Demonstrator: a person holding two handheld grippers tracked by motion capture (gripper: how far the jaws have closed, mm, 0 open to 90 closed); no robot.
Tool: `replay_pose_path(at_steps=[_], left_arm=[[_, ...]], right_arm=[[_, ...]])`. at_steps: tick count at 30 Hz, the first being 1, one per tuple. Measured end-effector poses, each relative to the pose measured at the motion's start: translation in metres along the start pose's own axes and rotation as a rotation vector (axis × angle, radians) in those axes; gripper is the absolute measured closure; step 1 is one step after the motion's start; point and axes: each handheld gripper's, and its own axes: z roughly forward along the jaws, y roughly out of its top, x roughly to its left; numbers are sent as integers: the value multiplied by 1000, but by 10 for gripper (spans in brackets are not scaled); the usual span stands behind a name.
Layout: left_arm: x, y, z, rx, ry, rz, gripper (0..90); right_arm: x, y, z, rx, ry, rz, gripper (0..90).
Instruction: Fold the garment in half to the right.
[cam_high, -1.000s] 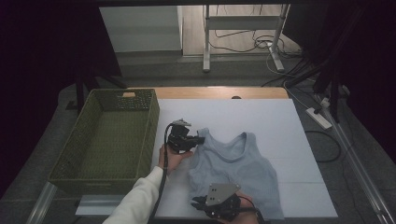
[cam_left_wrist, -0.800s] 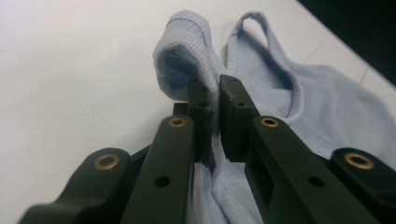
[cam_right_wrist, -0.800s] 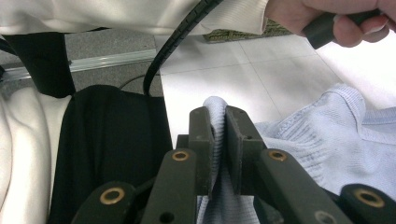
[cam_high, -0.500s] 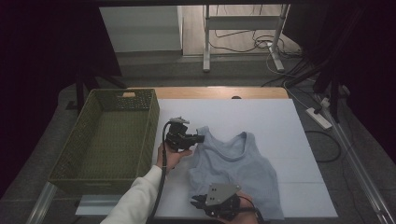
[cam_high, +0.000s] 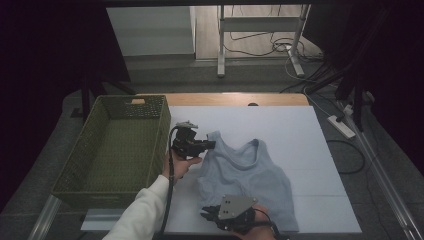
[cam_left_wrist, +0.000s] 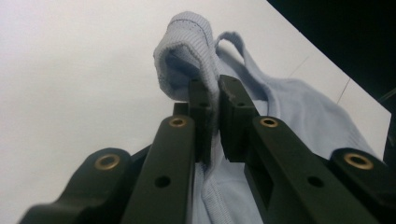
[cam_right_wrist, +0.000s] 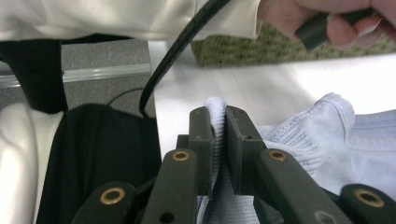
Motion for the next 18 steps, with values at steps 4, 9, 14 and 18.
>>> replay_pose_path(at_steps=[4, 9, 14, 18], left_arm=[[0, 4, -14, -25, 14, 4, 840], [0, 0, -14, -6, 30, 5, 840], [3, -1, -13, -7, 38, -6, 840], [3, 0, -13, -9, 43, -6, 840]], right_arm=[[3, 14, -3, -54, -13, -26, 814], [4, 14, -4, -47, -18, -32, 814], [2, 10, -2, -40, -19, -10, 814], [0, 9, -3, -42, -20, -7, 814]])
